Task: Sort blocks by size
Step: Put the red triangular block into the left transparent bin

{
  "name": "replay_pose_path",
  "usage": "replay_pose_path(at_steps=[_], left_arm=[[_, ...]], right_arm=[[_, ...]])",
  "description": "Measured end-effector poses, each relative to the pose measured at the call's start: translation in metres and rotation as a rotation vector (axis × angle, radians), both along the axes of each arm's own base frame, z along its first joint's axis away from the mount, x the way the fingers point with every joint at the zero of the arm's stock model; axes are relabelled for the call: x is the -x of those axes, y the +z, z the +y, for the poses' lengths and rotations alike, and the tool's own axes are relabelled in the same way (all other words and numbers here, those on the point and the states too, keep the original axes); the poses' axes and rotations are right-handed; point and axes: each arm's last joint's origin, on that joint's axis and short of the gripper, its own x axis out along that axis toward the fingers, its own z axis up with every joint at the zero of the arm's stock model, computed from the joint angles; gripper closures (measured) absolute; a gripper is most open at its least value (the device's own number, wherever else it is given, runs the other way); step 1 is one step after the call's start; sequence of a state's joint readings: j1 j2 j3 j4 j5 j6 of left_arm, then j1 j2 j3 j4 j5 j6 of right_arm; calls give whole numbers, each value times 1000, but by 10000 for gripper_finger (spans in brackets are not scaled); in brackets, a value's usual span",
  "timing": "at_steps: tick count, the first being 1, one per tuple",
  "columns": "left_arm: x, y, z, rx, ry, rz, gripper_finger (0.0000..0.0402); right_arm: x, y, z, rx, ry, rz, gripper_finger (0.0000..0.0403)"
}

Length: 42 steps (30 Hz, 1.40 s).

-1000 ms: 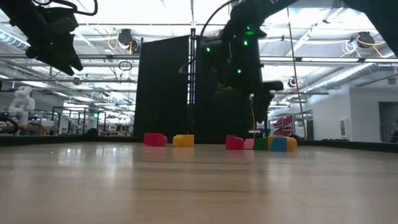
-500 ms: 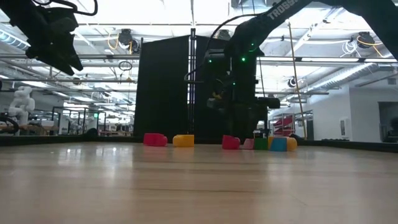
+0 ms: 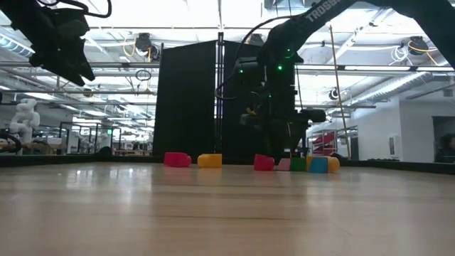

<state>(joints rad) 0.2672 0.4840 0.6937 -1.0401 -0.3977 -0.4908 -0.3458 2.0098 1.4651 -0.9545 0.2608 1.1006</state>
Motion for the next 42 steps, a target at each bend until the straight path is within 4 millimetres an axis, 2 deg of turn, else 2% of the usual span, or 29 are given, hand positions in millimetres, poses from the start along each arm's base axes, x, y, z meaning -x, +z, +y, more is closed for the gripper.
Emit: replay_pose_path(at_steps=[6,12,16,21,27,30,36,39,42], left_arm=[[0,0,0,0,1,0,146],[0,0,0,0,1,0,146],[0,0,0,0,1,0,146],[0,0,0,0,1,0,146],[0,0,0,0,1,0,146],[0,0,0,0,1,0,146],[0,0,0,0,1,1,146],[0,0,0,0,1,1,146],[0,0,0,0,1,1,146]], right_arm=[[-2,-20,1,-52,-72,33,179],[-10,-33,2,-103,-62,0,183],[-12,-34,4,-119,-85,-18,217],[-12,-34,5,-123,-98,-24,288],[-12,-30,7,-115,-71,-26,288],[-9,-19,9,-110,-45,-41,288],[-3,36,13,27,1,-188,288],[-12,60,28,98,90,-332,288],[-30,82,50,149,242,-539,288]])
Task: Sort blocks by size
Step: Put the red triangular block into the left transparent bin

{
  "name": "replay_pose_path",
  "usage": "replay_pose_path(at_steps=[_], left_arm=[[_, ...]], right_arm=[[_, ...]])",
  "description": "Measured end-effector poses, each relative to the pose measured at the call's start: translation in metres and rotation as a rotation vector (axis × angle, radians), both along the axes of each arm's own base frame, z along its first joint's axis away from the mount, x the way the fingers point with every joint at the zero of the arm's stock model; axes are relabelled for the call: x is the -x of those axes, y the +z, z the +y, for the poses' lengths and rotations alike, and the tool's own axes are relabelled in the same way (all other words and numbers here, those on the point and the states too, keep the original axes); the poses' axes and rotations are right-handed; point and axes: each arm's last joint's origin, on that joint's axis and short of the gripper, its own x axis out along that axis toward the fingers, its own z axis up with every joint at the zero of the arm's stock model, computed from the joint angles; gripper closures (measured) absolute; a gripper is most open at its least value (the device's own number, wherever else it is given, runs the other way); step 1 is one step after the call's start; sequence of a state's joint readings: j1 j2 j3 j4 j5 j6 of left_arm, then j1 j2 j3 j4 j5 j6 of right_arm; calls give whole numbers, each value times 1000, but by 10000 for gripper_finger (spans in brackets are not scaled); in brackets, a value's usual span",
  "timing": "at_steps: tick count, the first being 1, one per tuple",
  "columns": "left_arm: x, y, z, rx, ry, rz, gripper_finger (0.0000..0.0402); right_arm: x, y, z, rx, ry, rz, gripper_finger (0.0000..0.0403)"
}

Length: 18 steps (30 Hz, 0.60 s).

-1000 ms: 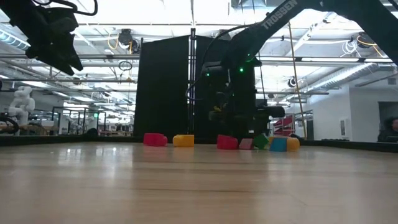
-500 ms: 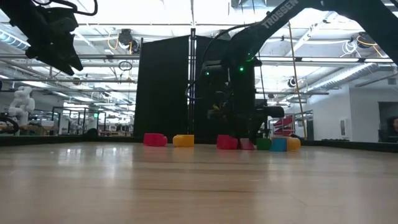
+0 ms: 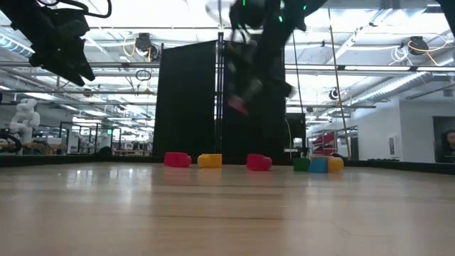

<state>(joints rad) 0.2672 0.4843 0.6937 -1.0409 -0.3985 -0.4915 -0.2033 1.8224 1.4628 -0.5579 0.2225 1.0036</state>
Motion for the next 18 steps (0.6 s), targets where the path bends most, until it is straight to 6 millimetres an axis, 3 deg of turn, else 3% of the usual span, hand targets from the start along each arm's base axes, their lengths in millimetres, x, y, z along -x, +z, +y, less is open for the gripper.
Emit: replay_pose_path(at_steps=[3,8,13,18], left_arm=[[0,0,0,0,0,0,146],[0,0,0,0,0,-1,146],[0,0,0,0,0,-1,146],[0,0,0,1,0,0,146]], right_arm=[[-23,16,30,82,162,-216,288],[-56,31,102,266,507,-547,288],[-73,17,168,421,717,-769,288],[-87,-11,212,417,790,-846,288]])
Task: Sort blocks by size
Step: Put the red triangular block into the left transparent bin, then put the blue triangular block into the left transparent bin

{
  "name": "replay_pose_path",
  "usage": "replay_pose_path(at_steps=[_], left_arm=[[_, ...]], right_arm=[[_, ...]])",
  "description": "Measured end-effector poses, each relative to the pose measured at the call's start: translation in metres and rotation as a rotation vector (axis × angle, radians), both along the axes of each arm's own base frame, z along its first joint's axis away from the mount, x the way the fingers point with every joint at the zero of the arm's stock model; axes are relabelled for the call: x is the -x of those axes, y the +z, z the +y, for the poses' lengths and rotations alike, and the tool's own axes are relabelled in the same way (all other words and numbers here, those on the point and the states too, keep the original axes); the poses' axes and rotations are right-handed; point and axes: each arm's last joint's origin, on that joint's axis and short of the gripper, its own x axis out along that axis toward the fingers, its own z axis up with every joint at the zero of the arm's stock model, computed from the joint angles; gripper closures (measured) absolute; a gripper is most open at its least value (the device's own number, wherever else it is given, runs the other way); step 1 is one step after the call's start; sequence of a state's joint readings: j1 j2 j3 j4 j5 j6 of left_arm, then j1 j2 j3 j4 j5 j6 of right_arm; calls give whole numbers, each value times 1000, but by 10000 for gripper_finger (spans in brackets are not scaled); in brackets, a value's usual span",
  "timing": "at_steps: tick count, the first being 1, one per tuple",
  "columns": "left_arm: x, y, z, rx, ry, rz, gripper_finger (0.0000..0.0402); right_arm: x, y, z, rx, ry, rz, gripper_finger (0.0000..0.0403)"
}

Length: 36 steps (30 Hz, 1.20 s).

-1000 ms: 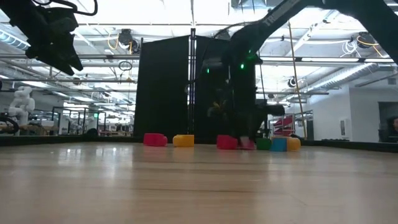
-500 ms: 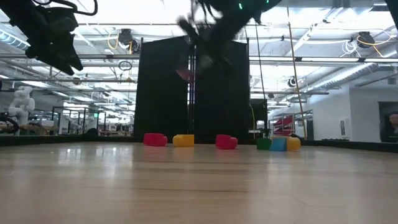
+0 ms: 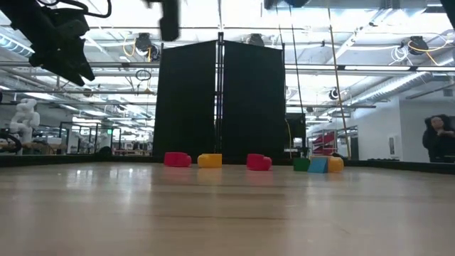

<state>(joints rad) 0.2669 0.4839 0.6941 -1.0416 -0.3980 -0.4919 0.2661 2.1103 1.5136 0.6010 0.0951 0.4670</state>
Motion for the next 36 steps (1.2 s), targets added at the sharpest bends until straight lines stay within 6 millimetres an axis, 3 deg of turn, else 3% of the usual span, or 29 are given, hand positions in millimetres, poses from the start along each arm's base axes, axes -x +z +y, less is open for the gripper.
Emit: replay_pose_path(at_steps=[6,13,16,20,23,31,36], left_arm=[[0,0,0,0,0,0,146],[0,0,0,0,0,0,146],[0,0,0,1,0,0,146],[0,0,0,3,-2,3,146],[-1,0,0,5,-4,3,146],[-1,0,0,7,-6,3,146],[-1,0,0,7,-7,4,146]], right_arm=[[-43,-4,37,5,155,-33,288],[-92,-17,57,58,309,120,288],[-95,-36,58,16,325,143,288],[-90,-62,60,-35,305,358,288],[-85,-66,59,-7,300,459,286],[-88,-59,57,-16,297,393,121],[-92,-31,39,-28,281,352,100]])
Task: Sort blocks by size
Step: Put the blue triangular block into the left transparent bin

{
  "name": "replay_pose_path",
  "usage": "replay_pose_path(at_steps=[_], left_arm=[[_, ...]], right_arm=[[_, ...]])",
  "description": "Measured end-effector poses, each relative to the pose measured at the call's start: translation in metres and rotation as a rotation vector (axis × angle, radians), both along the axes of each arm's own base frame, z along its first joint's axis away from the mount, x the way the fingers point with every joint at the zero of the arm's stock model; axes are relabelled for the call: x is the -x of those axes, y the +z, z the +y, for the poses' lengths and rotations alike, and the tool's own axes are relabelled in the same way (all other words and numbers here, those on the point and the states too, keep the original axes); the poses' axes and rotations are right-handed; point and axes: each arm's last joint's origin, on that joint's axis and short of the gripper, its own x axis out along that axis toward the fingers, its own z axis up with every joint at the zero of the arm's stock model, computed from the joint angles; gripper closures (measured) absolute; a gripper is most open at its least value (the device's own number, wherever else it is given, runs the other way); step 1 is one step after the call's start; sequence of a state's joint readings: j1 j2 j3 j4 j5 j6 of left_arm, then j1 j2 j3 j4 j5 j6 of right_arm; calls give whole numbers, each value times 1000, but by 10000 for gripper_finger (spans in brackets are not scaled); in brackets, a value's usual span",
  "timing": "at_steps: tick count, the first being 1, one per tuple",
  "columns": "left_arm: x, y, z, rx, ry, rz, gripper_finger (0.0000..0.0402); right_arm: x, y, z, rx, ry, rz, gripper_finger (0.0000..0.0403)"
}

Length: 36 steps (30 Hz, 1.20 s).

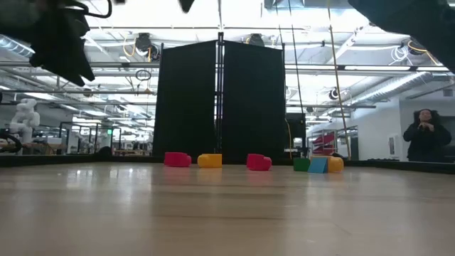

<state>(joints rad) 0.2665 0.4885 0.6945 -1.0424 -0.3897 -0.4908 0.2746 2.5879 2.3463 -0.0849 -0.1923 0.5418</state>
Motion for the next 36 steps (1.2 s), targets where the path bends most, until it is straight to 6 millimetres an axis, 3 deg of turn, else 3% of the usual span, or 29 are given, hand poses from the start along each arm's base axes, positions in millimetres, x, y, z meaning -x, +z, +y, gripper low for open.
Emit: replay_pose_path(at_steps=[4,6,8,14,18,22,28,32,36], left_arm=[[0,0,0,0,-1,0,146],[0,0,0,0,-1,0,146],[0,0,0,0,-1,0,146],[0,0,0,0,-1,1,146],[0,0,0,0,-1,1,146],[0,0,0,0,-1,0,146],[0,0,0,0,-1,2,146],[0,0,0,1,-1,4,146],[0,0,0,1,-1,4,146]], right_arm=[[20,59,-27,55,-26,43,118],[42,95,-44,126,-76,109,128],[69,119,-64,246,-188,251,136],[144,118,-119,662,-626,863,152],[158,126,-150,537,-812,907,160],[160,95,-181,432,-1057,1037,166],[175,34,-213,351,-1139,1289,167],[197,-2,-216,307,-1146,1466,167],[220,-15,-208,260,-1161,1477,167]])
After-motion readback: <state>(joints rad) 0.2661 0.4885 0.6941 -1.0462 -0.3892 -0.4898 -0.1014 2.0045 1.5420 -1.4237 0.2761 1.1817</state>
